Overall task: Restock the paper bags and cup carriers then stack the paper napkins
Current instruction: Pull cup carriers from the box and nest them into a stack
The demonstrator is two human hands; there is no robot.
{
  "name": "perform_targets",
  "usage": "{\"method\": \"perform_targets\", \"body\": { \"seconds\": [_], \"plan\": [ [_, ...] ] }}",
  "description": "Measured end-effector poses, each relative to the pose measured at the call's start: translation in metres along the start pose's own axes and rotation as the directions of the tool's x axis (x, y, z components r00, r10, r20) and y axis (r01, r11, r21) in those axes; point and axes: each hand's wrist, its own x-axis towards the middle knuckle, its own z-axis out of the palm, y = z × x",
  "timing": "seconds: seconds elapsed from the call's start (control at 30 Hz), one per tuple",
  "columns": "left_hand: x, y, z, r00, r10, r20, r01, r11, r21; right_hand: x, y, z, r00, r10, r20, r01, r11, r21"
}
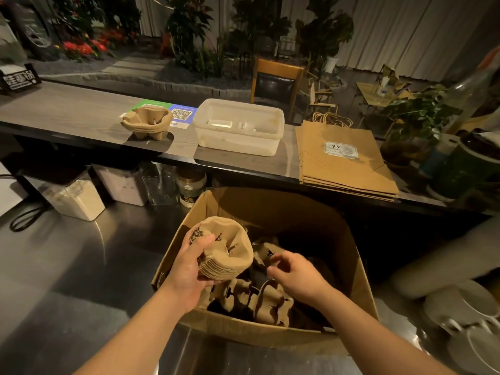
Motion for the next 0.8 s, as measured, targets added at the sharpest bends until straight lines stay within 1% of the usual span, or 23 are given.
{"method": "perform_targets", "body": {
  "seconds": [0.1, 0.2, 0.33, 0.4, 0.57, 0.67, 0.73, 0.8],
  "plan": [
    [-0.001, 0.000, 0.000, 1.000, -0.010, -0.009, 0.010, 1.000, -0.010, -0.002, -0.002, 0.013, 0.987, 0.003, 0.158, 0.024, 0.986, -0.167],
    [-0.002, 0.000, 0.002, 1.000, -0.014, -0.017, 0.014, 1.000, 0.001, 0.003, -0.003, 0.022, 0.968, 0.055, 0.243, 0.015, 0.961, -0.278],
    [-0.003, 0.001, 0.003, 0.999, -0.014, -0.037, 0.014, 1.000, 0.007, 0.012, -0.005, 0.030, 0.946, 0.078, 0.315, 0.004, 0.968, -0.250],
    [-0.004, 0.002, 0.003, 0.999, -0.026, -0.038, 0.026, 1.000, 0.001, 0.013, -0.008, 0.033, 0.939, 0.083, 0.333, 0.009, 0.964, -0.265],
    [-0.005, 0.002, 0.002, 0.998, -0.041, -0.051, 0.041, 0.999, -0.005, 0.013, -0.003, 0.033, 0.937, 0.085, 0.338, 0.017, 0.958, -0.287],
    [-0.005, 0.002, 0.001, 0.998, -0.041, -0.050, 0.041, 0.999, -0.004, 0.011, -0.002, 0.029, 0.940, 0.080, 0.333, -0.004, 0.975, -0.222],
    [-0.005, 0.003, 0.002, 0.997, -0.041, -0.058, 0.041, 0.999, -0.004, 0.008, -0.003, 0.024, 0.955, 0.072, 0.288, -0.038, 0.992, -0.122],
    [-0.005, 0.003, 0.002, 0.997, -0.048, -0.060, 0.048, 0.999, -0.006, 0.006, -0.002, 0.018, 0.982, 0.065, 0.174, -0.060, 0.997, -0.039]
  ]
}}
